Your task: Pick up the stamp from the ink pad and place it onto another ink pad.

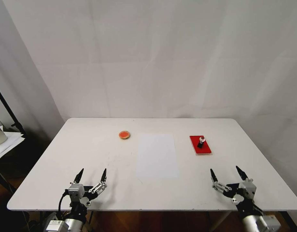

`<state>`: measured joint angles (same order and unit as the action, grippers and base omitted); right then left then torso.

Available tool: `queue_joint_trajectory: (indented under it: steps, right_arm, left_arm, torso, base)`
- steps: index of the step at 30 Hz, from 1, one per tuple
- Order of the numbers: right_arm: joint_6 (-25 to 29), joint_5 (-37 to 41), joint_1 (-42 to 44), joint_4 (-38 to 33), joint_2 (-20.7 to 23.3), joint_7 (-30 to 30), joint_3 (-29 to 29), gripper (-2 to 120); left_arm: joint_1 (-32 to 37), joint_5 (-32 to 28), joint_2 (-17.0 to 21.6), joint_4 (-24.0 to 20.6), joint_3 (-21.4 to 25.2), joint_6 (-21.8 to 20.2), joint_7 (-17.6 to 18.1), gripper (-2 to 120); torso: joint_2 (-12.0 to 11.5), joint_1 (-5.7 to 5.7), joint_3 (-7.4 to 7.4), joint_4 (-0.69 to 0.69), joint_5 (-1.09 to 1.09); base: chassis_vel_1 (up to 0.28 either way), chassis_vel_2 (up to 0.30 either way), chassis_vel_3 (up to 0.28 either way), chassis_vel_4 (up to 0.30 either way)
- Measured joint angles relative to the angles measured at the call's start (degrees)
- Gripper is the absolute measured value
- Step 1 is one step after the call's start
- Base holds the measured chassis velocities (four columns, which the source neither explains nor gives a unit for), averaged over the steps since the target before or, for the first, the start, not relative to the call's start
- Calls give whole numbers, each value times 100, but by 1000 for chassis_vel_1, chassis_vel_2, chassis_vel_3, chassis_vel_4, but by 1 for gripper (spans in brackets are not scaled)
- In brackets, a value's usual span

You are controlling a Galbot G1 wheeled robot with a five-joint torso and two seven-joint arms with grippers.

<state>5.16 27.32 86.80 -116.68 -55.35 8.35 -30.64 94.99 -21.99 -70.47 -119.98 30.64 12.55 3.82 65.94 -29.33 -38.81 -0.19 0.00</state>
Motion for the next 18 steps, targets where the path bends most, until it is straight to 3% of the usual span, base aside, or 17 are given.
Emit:
queue_joint_trajectory:
  steps: [5,8,18]
  right_arm:
    - [-341,494,-880,599,842,-190,566,100]
    - [-513,875,-1325,806,1101,-241,896,100]
    - [-794,1700,-3125,1858,1059,-283,2082,100]
  left_arm:
    - [0,0,0,0,0,0,0,100]
    - [0,0,0,0,0,0,0,100]
    - [-1,0,1,0,0,0,0,100]
  torso:
    - [0,-1,-1,-3,-1]
    - [0,0,0,-3,-4]
    - [0,-1,0,-2,-3]
  base:
    - [0,0,0,0]
    - [0,0,0,0]
    - [0,0,0,0]
